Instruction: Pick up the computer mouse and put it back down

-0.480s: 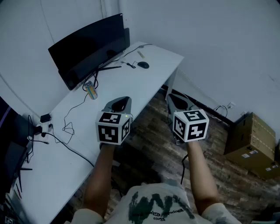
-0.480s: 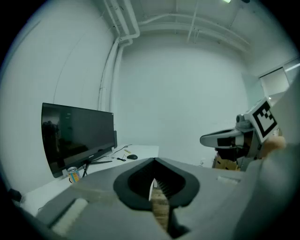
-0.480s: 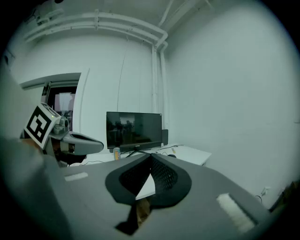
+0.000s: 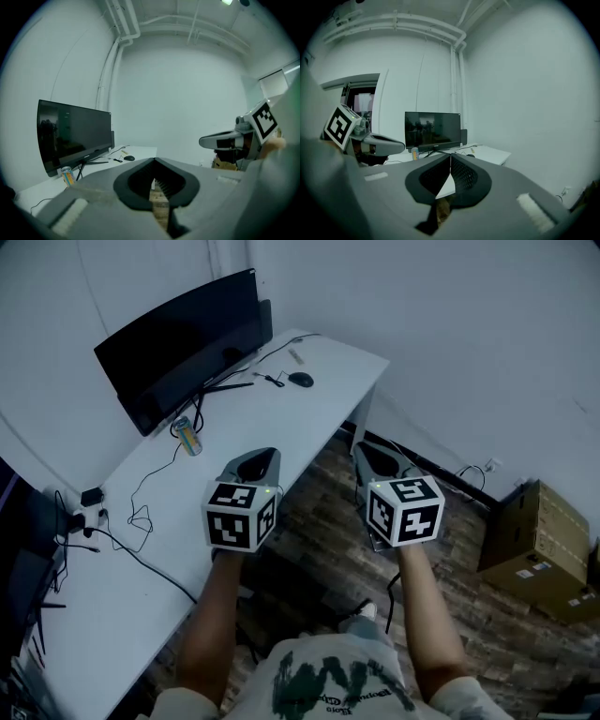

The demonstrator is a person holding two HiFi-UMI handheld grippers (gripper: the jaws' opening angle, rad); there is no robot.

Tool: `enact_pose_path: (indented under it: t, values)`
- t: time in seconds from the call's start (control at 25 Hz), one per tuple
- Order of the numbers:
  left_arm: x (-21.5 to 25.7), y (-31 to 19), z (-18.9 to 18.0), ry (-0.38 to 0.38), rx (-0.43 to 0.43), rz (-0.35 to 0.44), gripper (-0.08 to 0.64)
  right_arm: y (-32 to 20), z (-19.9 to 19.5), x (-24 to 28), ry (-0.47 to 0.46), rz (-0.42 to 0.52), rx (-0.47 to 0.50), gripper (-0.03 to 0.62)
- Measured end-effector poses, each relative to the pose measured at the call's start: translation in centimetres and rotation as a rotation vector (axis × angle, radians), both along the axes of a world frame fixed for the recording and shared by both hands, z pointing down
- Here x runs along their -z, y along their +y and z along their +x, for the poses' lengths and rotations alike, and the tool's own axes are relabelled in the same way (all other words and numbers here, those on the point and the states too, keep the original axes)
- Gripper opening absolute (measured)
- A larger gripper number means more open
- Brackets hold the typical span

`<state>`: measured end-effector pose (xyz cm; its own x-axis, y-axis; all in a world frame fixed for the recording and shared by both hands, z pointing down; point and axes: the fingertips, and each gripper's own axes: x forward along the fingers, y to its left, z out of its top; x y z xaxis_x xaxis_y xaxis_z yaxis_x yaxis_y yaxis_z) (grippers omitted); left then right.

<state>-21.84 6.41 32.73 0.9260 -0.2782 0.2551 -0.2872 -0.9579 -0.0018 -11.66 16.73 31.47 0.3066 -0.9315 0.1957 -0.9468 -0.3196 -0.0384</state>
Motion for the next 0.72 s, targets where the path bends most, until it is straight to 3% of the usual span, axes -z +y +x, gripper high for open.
enact_pose_path:
  t: [0.28,0.72]
  values:
    - [-0.2,-0.6,3.4,0.018,0.021,-0.024,0.002,-1.2,3.7,-0.7,-0.02,0.005,0.046,0.044]
    - [-0.2,-1.7,13.6,-0.035,0.128,0.018,0.002,-3.0,14.4,-1.0,-0.044,-0.008,0.18,0.125]
